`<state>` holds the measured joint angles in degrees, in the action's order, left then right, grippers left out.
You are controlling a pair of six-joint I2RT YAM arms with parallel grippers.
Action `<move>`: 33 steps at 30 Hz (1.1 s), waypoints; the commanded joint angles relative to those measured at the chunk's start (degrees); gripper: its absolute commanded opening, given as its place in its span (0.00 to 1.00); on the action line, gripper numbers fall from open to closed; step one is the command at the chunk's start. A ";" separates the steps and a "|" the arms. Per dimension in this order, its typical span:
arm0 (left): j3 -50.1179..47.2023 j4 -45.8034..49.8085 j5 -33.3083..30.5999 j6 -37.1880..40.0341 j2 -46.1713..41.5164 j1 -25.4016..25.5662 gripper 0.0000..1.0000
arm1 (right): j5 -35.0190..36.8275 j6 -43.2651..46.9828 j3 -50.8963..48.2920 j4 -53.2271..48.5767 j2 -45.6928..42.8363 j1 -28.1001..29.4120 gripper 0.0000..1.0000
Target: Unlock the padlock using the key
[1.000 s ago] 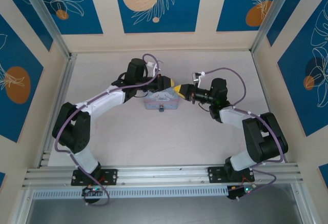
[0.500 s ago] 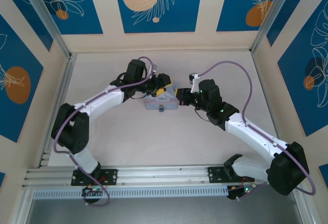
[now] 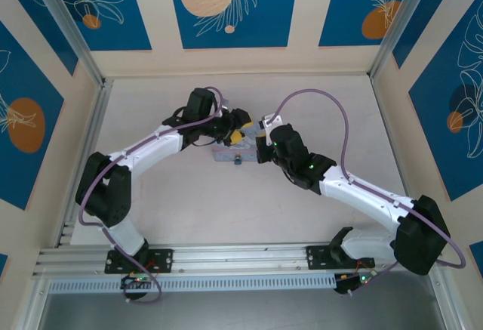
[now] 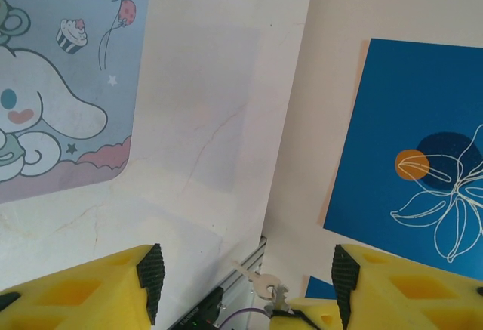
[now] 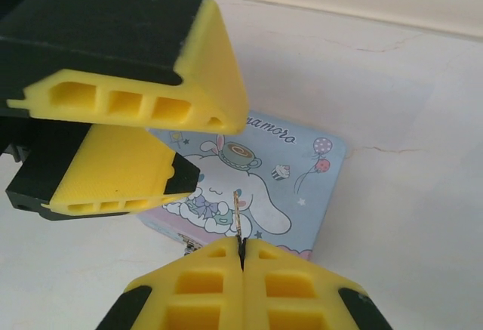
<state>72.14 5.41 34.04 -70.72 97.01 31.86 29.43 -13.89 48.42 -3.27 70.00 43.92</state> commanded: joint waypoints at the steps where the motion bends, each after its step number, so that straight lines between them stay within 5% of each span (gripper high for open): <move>1: 2.01 -0.57 0.67 -1.68 1.16 0.77 0.59 | 0.95 3.07 1.37 3.49 0.23 0.55 0.00; 24: 3.17 -3.31 0.81 -3.48 4.02 2.82 0.24 | -1.48 2.86 0.71 3.61 1.11 0.20 0.00; 33: 3.33 -3.28 0.77 -3.38 4.04 2.92 0.17 | 0.11 2.96 1.13 3.27 2.21 0.11 0.00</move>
<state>73.78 2.55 34.04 -74.50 100.60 34.04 28.32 -11.70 48.42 -0.89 71.85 44.14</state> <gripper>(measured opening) 0.177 0.060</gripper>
